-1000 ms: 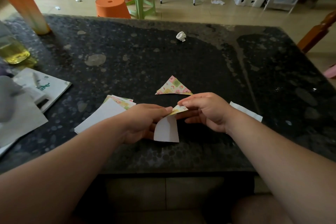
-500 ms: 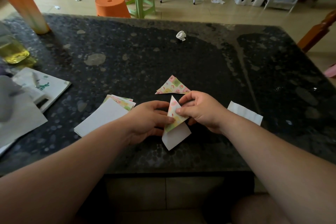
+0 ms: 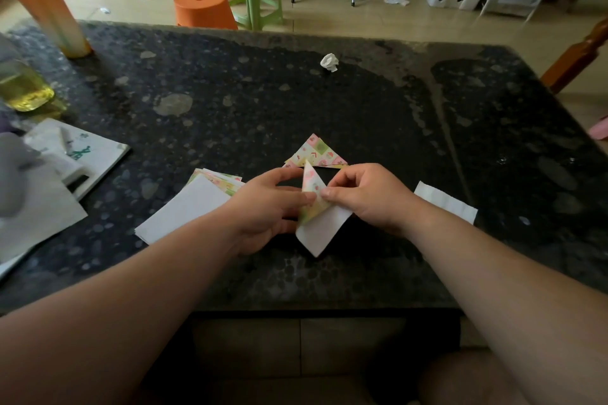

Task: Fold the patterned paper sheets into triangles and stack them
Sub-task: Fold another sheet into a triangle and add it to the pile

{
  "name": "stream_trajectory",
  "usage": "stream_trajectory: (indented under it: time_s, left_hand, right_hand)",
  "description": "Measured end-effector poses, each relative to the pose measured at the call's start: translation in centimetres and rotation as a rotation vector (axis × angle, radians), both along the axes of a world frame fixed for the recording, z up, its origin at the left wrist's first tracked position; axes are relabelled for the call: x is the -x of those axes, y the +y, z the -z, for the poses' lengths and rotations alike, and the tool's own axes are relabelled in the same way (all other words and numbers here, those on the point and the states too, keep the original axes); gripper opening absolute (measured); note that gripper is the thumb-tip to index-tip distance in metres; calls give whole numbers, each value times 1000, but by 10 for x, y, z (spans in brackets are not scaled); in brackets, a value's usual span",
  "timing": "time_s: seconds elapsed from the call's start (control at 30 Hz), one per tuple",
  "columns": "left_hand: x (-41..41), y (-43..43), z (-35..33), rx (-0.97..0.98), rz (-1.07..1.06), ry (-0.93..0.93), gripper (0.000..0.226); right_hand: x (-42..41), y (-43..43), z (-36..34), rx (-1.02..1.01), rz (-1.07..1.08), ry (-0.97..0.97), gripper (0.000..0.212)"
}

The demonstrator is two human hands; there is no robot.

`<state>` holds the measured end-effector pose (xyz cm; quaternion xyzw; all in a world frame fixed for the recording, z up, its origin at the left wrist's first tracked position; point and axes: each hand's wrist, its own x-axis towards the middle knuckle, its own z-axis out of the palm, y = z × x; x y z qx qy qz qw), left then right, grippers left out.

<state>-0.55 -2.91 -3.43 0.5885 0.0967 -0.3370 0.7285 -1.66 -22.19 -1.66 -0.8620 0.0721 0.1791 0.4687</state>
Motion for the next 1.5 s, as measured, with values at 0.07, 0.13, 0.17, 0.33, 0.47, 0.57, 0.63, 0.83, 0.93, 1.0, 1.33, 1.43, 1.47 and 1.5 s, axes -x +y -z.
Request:
stream_trajectory:
  time_s: [0.07,0.13,0.17,0.33,0.47,0.57,0.63,0.83,0.93,1.0,1.33,1.43,1.47,1.5]
  left_hand:
    - [-2,1,-2,-65,23,-48,45]
    - [-3,1,-2,-113,28,-66,33]
    - [-3,2,-2,-129,37,-79,30]
    - [-1,3,-4,-177,89,-117,24]
    - [0,2,-6,-159,72,-76,24]
    - [2,2,-7,-155,102,-22,27]
    - [3,1,-9,-201,144,-13,35]
    - [6,3,-9,-399,273,-201,84]
    - [3,5,-9,-525,385,-292,52]
    - [-1,12,-11,-619,470,-326,28]
    - [-4,27,0,-926,545,-553,16]
    - [-5,28,-3,-897,411,-535,18]
    - [-6,29,-5,-888,383,-530,19]
    - [-5,29,-6,-886,374,-528,20]
  right_hand:
    - [1,0,-1,67,-81,-35,9]
    - [1,0,-2,105,-142,-62,9]
    - [1,1,-2,122,-165,-73,9]
    - [2,2,-3,122,-218,-78,9]
    - [3,1,-1,33,-113,-67,8]
    - [1,-1,2,-9,-33,-34,6]
    - [-1,-1,5,18,-29,-27,4]
    - [0,0,3,168,-164,-42,4]
    - [2,5,0,189,-228,-82,5]
    - [4,7,-1,180,-242,-115,5]
    - [6,12,-1,221,-196,-95,11]
    - [6,8,-3,198,-112,-182,6]
    - [6,7,-4,195,-97,-216,8]
    - [6,5,-5,196,-97,-238,9]
